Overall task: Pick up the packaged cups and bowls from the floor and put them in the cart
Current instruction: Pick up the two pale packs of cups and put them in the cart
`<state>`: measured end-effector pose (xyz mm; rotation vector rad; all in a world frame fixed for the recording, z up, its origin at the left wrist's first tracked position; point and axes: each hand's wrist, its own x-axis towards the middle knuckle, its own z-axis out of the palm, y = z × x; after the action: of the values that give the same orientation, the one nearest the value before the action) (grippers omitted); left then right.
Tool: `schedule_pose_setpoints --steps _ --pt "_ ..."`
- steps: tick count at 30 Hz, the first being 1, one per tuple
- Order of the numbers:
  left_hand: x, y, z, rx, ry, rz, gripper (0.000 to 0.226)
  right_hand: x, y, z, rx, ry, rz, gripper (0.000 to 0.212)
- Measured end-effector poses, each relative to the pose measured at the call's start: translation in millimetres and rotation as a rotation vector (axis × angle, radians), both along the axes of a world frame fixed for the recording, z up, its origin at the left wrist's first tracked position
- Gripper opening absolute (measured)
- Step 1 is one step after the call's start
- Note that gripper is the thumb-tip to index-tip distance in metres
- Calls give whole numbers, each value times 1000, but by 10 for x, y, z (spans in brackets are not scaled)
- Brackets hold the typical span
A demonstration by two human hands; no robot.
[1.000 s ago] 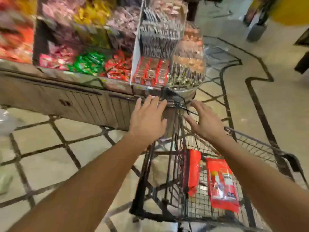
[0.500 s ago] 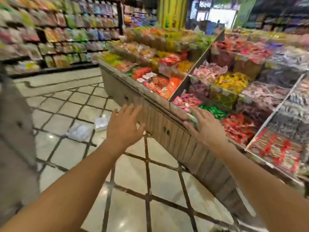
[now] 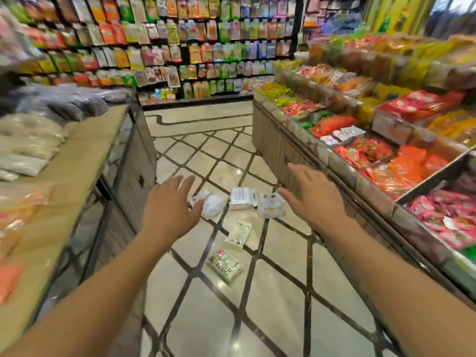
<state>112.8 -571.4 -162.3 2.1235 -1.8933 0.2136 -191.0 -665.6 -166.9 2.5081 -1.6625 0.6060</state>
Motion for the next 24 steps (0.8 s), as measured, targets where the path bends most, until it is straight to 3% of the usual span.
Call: schedule_pose_setpoints --steps 6,12,18,24 --pt "678 -887 -360 65 63 55 70 767 -1037 -338 91 17 38 72" --pt "1262 -2021 -1187 126 160 48 72 1558 -2066 -939 180 85 13 72" --pt "1921 -3199 -1915 282 264 52 77 2264 -3132 -1571 379 168 -111 74" --pt "2277 -3873 -2780 494 302 106 72 2669 -3825 -2541 589 170 -151 75"
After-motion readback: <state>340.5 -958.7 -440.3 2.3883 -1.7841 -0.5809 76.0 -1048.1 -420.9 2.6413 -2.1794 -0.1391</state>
